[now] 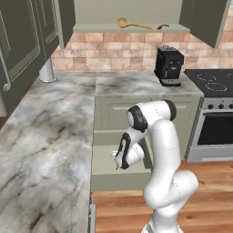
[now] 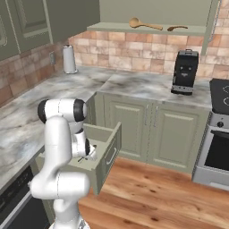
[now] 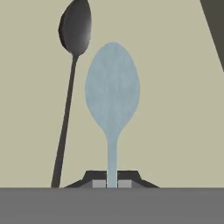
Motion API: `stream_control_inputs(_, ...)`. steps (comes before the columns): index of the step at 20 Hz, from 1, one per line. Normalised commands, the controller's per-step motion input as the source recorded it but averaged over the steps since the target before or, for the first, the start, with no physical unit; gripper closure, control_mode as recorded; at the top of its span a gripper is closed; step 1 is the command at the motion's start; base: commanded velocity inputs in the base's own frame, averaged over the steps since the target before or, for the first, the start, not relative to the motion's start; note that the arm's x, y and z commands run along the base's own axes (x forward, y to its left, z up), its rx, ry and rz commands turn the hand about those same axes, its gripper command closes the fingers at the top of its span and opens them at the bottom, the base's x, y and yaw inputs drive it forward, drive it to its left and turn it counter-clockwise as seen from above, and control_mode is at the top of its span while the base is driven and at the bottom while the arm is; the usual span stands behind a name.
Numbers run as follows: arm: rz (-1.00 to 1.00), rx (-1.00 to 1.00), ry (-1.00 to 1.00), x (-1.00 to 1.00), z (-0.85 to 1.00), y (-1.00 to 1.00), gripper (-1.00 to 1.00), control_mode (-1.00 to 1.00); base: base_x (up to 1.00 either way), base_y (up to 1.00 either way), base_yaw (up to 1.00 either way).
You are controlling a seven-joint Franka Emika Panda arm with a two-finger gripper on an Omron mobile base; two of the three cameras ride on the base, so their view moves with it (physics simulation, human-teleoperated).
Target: Organize the utensils by type. Pick up the wooden spoons from the counter and place them in the open cabinet. Then pick up the metallic utensils from the counter and place them in the open drawer.
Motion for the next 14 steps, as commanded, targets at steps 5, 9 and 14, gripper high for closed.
stream_control_inputs(5,-0.02,0.03,0.06,0.25,-0.01,0.00,1.00,-1.00,0.00,0.00,0.00)
stream_control_inputs(9,0.00,0.04,0.07,0.27,0.00,-0.04,1.00,-1.00,0.00,0.00,0.00)
stream_control_inputs(14,0.00,0.04,0.07,0.24,-0.01,-0.11,1.00,-1.00,0.00,0.00,0.00)
